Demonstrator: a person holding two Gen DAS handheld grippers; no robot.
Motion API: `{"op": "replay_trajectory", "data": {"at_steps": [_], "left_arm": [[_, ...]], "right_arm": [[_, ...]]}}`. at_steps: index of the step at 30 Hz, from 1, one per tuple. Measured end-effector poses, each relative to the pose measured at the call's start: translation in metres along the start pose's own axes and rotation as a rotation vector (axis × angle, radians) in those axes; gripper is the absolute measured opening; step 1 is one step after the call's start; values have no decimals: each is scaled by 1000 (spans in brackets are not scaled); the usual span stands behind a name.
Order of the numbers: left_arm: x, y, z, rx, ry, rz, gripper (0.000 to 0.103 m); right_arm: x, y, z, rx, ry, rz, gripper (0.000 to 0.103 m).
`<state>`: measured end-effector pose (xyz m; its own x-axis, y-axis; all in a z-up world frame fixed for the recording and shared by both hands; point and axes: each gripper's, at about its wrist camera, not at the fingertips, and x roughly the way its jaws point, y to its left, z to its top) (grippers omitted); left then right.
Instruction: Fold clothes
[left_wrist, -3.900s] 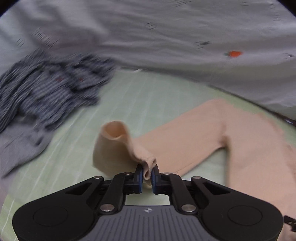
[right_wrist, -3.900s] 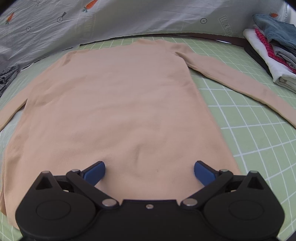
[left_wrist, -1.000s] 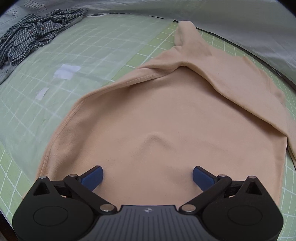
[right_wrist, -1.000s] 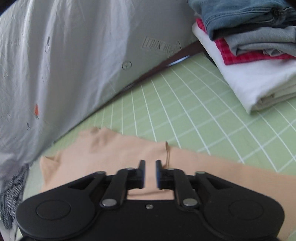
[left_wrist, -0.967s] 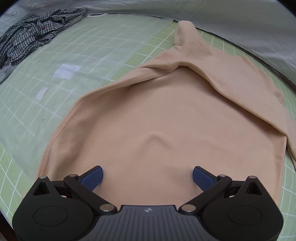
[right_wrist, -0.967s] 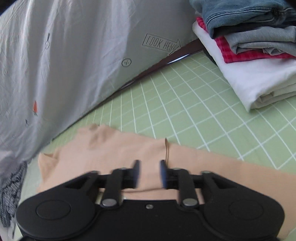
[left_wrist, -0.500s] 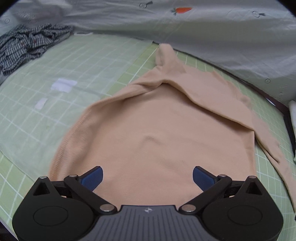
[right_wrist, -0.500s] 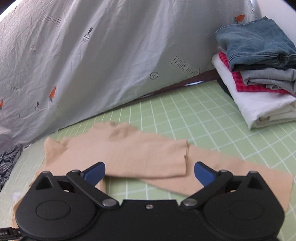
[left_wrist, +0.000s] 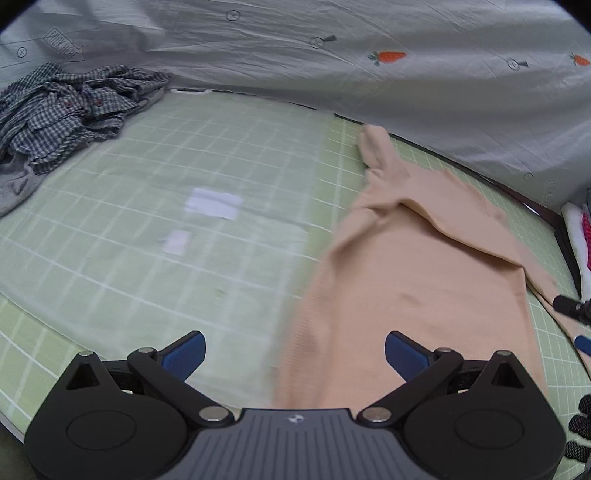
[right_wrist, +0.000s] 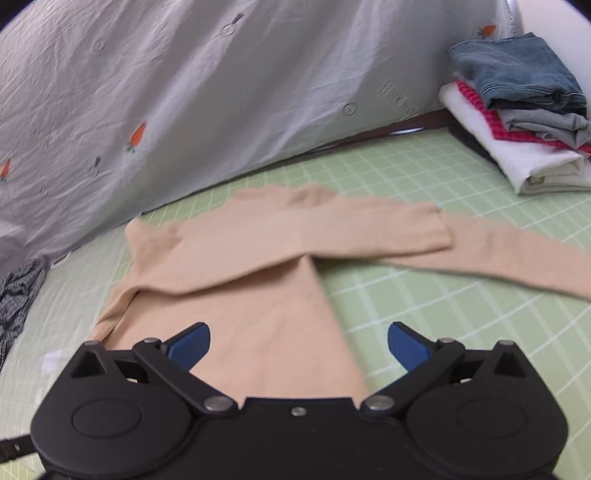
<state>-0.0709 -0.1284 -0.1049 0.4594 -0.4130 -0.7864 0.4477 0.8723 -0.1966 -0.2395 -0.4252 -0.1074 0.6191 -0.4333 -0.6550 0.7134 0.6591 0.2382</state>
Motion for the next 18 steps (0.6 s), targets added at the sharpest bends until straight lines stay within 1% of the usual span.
{"op": "replay_trajectory", "data": {"at_steps": [4, 7, 10, 13, 18], "left_arm": [[1, 35, 9, 23, 17, -21, 102], [1, 56, 15, 67, 24, -44, 102], [-1, 76, 19, 123, 24, -54, 102], [-2, 97, 19, 151, 40, -49, 102], [-4, 128, 17, 164, 68, -27, 102]], "right_arm": [[-5, 45, -26, -20, 12, 10, 103], [-6, 78, -45, -32, 14, -8, 103], [-2, 107, -63, -7, 24, -13, 103], [5, 136, -82, -3, 48, 10, 103], [6, 183, -104, -73, 81, 58, 103]]}}
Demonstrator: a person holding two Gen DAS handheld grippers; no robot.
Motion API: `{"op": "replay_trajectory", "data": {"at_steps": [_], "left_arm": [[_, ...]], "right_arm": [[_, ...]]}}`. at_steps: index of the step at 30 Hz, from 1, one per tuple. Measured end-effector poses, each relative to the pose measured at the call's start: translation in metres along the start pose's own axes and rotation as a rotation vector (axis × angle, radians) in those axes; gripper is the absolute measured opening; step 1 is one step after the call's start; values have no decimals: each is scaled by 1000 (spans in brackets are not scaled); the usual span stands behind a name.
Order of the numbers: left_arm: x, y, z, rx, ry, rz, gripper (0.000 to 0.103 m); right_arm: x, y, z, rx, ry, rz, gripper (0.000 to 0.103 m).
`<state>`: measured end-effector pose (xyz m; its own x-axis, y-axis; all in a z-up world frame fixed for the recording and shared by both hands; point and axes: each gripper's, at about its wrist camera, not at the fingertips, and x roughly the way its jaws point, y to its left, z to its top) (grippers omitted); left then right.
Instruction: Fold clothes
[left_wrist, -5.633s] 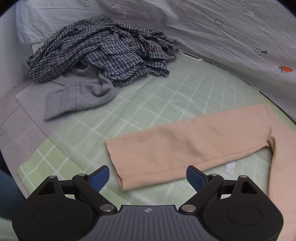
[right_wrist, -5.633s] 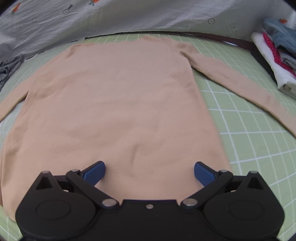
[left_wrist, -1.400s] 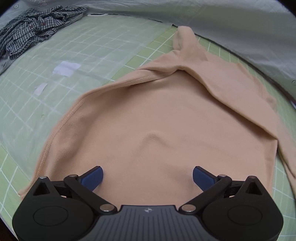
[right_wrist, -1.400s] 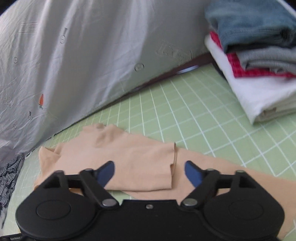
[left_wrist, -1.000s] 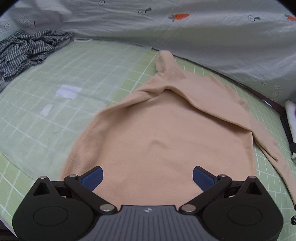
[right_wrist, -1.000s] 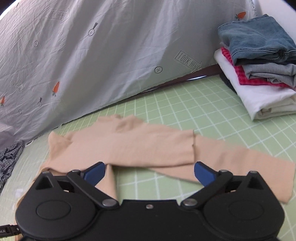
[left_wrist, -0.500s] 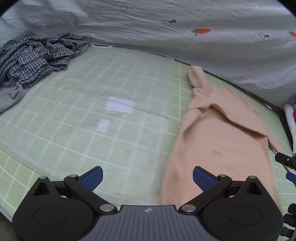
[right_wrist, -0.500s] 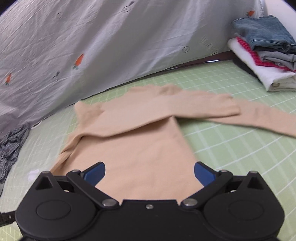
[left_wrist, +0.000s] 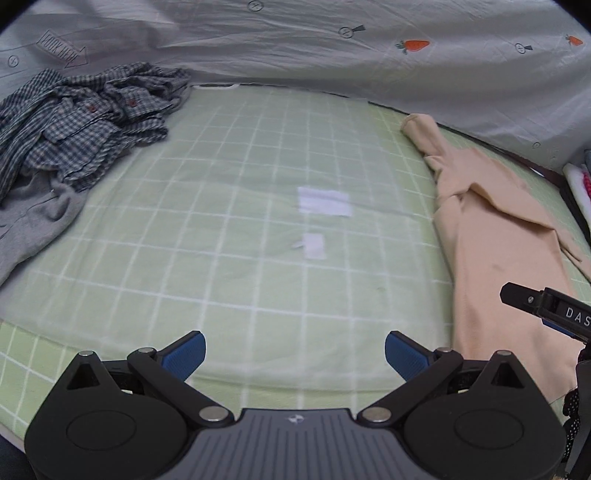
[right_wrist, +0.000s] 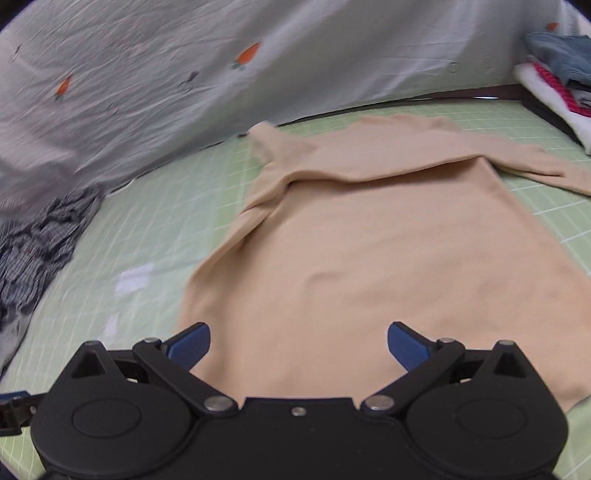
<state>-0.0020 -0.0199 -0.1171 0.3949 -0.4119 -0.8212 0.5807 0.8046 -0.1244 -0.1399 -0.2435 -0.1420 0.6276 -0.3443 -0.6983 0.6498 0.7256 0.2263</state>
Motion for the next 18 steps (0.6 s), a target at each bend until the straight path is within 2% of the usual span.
{"op": "replay_trajectory", "data": {"at_steps": [3, 11, 15, 17, 18], "left_arm": [[-1, 12, -4, 13, 14, 8, 102], [-5, 34, -7, 22, 14, 41, 102], [-4, 38, -6, 3, 19, 44, 102], [-2, 36, -4, -2, 19, 38, 102], [-1, 34, -3, -4, 18, 34, 102]], "right_arm": [[1, 17, -5, -8, 2, 17, 101], [19, 46, -10, -17, 65, 113, 53], [22, 54, -12, -51, 79, 123, 43], [23, 49, -11, -38, 85, 115, 23], [23, 43, -9, -17, 85, 120, 18]]}}
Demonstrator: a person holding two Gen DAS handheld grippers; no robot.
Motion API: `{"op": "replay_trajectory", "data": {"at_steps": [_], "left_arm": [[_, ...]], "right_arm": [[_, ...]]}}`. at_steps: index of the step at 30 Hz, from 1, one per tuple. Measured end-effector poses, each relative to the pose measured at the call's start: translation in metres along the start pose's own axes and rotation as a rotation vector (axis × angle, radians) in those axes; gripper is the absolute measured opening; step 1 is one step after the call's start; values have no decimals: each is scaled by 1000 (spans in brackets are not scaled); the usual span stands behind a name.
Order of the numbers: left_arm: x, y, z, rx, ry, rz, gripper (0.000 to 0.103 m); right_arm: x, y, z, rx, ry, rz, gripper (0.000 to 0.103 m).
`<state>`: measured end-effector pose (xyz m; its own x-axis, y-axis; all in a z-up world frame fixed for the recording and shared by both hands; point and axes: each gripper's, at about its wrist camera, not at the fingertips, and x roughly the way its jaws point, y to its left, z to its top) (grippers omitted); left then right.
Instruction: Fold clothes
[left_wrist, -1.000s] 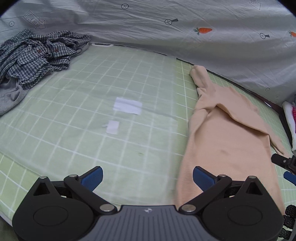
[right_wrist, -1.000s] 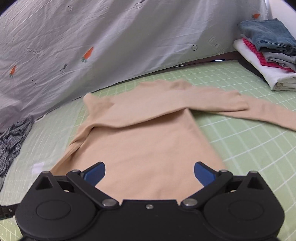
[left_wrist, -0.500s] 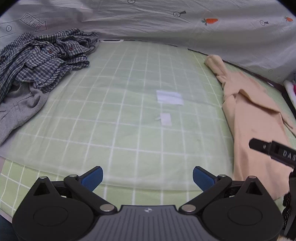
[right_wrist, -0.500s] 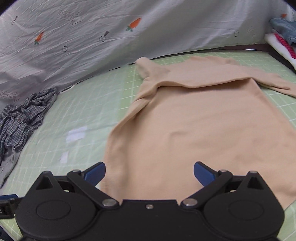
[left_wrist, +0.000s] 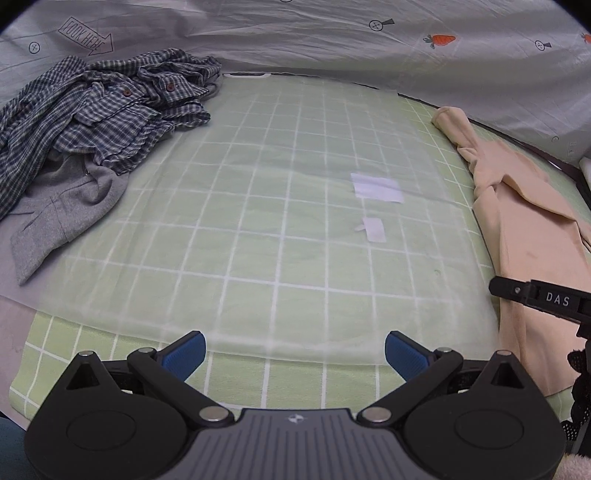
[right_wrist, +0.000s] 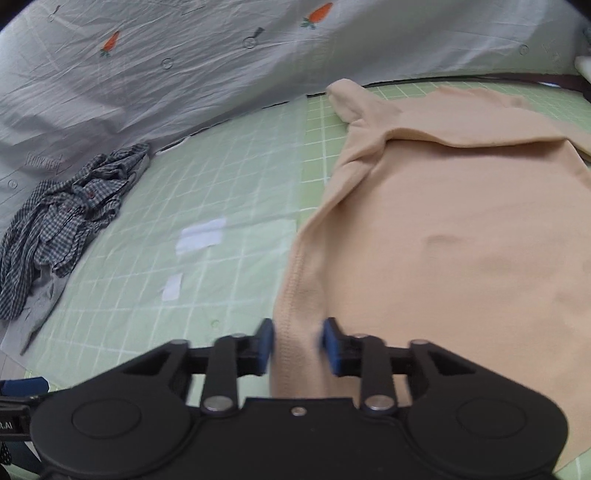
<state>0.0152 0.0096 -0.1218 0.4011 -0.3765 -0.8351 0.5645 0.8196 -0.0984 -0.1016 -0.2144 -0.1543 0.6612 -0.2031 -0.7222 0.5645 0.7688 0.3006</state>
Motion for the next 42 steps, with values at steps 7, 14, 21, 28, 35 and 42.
{"op": "replay_trajectory", "data": {"at_steps": [7, 14, 21, 28, 35, 42], "left_arm": [[5, -36, 10, 40, -23, -67, 102], [16, -106, 15, 84, -22, -150, 102], [24, -190, 7, 149, 3, -196, 102], [33, -241, -21, 226, 70, -145, 102], [43, -255, -27, 170, 81, -79, 102], [57, -271, -19, 141, 108, -34, 102]], "right_arm": [[-15, -43, 8, 134, -30, 115, 6], [-49, -96, 22, 214, -53, 209, 6], [-58, -166, 35, 249, 67, 167, 13], [-48, -196, 38, 187, 185, 178, 20], [-52, -203, 46, 33, 203, 144, 21], [-62, -245, 66, 58, 137, 76, 37]]}}
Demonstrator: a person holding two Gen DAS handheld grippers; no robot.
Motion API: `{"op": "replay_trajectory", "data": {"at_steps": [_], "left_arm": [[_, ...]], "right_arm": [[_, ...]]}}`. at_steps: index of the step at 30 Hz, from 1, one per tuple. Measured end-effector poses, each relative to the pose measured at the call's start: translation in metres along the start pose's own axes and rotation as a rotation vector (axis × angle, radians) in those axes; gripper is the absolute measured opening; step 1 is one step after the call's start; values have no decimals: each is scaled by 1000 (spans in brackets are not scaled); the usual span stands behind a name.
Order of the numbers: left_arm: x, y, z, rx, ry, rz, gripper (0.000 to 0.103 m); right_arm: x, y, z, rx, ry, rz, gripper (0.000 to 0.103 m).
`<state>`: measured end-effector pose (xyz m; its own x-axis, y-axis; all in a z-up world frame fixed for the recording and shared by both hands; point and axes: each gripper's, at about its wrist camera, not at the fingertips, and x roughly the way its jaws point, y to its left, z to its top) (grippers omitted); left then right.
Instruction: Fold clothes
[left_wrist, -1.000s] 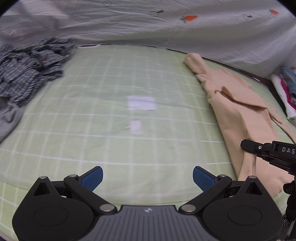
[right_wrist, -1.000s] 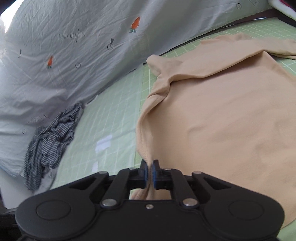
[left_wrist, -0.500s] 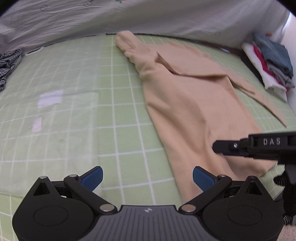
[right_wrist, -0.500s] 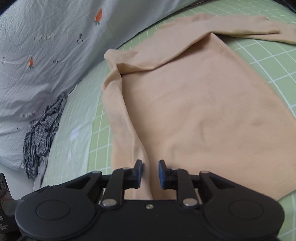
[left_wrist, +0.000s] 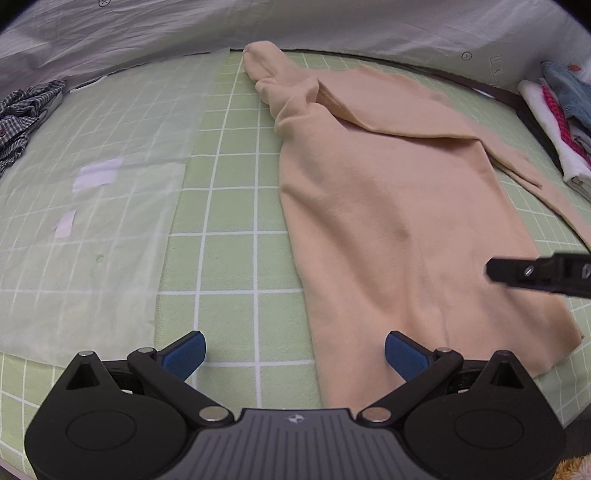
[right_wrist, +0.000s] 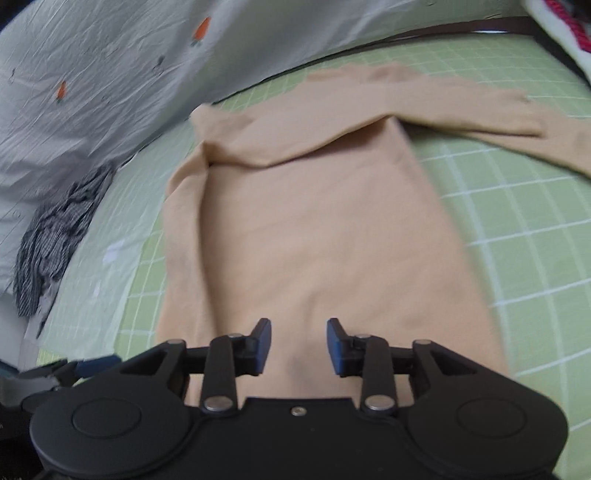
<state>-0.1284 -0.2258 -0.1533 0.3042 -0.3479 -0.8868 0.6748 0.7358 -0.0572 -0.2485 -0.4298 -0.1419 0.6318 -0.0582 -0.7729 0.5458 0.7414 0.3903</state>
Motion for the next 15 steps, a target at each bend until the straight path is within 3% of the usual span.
{"op": "replay_trajectory", "data": {"at_steps": [4, 9, 15], "left_arm": [[9, -7, 8, 13, 17, 30, 103], [13, -11, 21, 22, 23, 30, 103], [1, 11, 52, -65, -62, 14, 103]], "right_arm": [[-7, -18, 16, -22, -51, -125, 45], [-13, -40, 30, 7, -106, -177, 53], [-14, -68, 53, 92, -147, -273, 77]]}}
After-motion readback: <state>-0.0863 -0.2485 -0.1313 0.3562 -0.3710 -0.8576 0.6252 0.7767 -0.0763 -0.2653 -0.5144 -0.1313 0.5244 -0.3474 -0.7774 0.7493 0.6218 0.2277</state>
